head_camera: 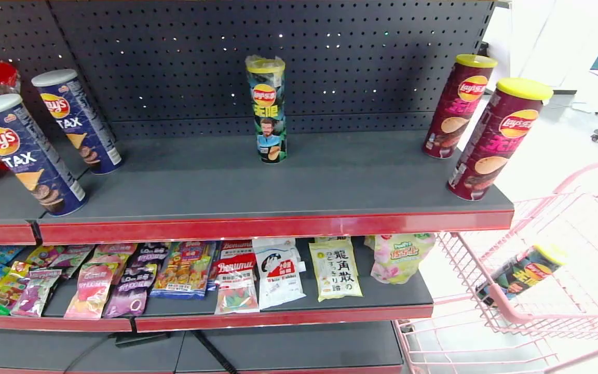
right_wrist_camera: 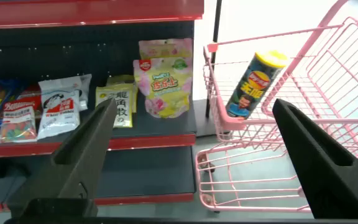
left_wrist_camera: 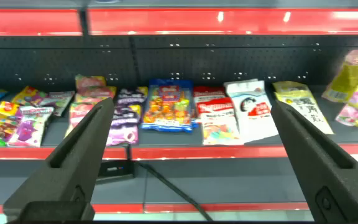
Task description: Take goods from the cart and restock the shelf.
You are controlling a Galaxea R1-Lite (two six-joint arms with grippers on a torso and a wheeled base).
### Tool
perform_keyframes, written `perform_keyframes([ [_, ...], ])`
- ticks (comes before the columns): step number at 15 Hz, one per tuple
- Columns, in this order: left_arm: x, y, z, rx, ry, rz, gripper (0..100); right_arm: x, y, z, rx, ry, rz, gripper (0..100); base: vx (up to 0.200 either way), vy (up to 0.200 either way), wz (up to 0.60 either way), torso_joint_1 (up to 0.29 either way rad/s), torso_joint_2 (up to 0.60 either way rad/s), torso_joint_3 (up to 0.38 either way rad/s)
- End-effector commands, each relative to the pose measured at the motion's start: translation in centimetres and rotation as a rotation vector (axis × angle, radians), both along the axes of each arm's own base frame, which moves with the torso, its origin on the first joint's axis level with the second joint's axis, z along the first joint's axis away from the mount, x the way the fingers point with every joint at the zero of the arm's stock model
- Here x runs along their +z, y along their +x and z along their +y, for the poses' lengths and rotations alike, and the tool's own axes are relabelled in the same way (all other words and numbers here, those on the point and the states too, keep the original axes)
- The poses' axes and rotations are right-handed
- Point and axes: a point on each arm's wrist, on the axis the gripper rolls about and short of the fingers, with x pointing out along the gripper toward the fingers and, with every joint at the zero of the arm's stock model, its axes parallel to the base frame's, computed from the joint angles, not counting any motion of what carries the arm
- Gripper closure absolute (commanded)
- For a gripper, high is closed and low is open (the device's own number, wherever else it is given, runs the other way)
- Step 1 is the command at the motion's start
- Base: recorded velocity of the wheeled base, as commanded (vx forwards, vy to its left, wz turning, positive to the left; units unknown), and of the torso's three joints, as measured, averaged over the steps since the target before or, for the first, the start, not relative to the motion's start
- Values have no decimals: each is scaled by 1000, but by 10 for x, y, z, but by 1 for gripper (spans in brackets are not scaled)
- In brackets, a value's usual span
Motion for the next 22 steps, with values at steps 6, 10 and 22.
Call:
perform_keyframes([
  [6,0,0,0,1,0,1,0,0,0,0,-1,0,-1,0,0,-200,0,2,2,3],
  [10,0,0,0,1,0,1,0,0,0,0,-1,0,-1,0,0,-100,0,2,0,1],
  [22,0,0,0,1,0,1,0,0,0,0,-1,0,-1,0,0,0,-400,2,1,2],
])
